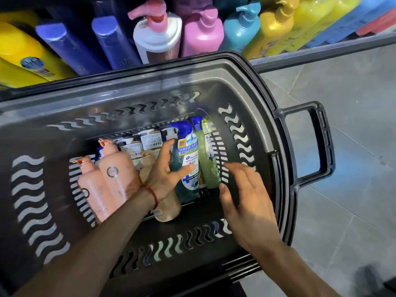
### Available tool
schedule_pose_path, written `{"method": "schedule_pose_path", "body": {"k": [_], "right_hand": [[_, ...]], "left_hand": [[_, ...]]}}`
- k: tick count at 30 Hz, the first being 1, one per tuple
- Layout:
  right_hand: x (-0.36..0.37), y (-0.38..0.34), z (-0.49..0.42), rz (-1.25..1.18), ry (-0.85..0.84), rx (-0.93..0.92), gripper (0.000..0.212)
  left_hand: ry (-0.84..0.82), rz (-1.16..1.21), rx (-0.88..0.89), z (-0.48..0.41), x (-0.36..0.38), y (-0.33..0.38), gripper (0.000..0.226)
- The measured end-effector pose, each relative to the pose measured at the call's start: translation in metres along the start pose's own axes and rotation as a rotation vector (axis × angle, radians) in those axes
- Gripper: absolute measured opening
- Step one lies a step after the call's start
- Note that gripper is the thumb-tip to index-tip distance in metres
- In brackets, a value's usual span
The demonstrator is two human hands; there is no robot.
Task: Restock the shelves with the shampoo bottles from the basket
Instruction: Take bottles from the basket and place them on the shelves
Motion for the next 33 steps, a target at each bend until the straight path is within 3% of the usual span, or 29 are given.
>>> {"method": "schedule_pose_path", "body": {"k": [5, 8, 13, 19, 23, 27, 30, 33], "right_hand": [[0.004, -0.003, -0.006, 0.004, -0.022, 0.034, 0.042], [0.019, 0.002, -0.017, 0.027, -0.039, 0.041, 0.044], [0.063, 0.041, -0.054, -0.031, -0.142, 0.27, 0.049], [0.107, 0.076, -0.08, -0.161, -0.188, 0.476, 0.047], [0.107, 0.082, -0.083, -0.23, -0.091, 0.528, 0.046], [0.111, 0.082, -0.086, -0.23, -0.113, 0.534, 0.048], [0.117, 0.086, -0.085, -0.363, -0.119, 0.617, 0.053], [0.118, 0.09, -0.087, -0.307, -0.123, 0.58, 0.072]], "left_hand": [[-0.065, 0.08, -0.017, 0.035, -0.016, 0.01, 0.059], [-0.004, 0.181, -0.074, 0.05, -0.035, -0.002, 0.057], [0.073, 0.407, -0.235, 0.054, -0.053, -0.022, 0.045], [0.139, 0.342, -0.205, 0.045, -0.068, -0.031, 0.032], [0.164, 0.319, -0.205, 0.042, -0.072, -0.032, 0.04], [0.217, 0.355, -0.231, 0.042, -0.073, -0.034, 0.03], [0.242, 0.383, -0.25, 0.041, -0.072, -0.032, 0.026], [0.241, 0.382, -0.26, 0.04, -0.07, -0.031, 0.029]]}}
Point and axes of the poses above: each hand's wrist, its own z-axis away from the middle knuckle, its own x-axis out of the palm, y = z × x, the point moved 6 cm from there along -z, towards the middle knuckle, and after that the axes turned 10 degrees about -x, right-handed, at the moved point
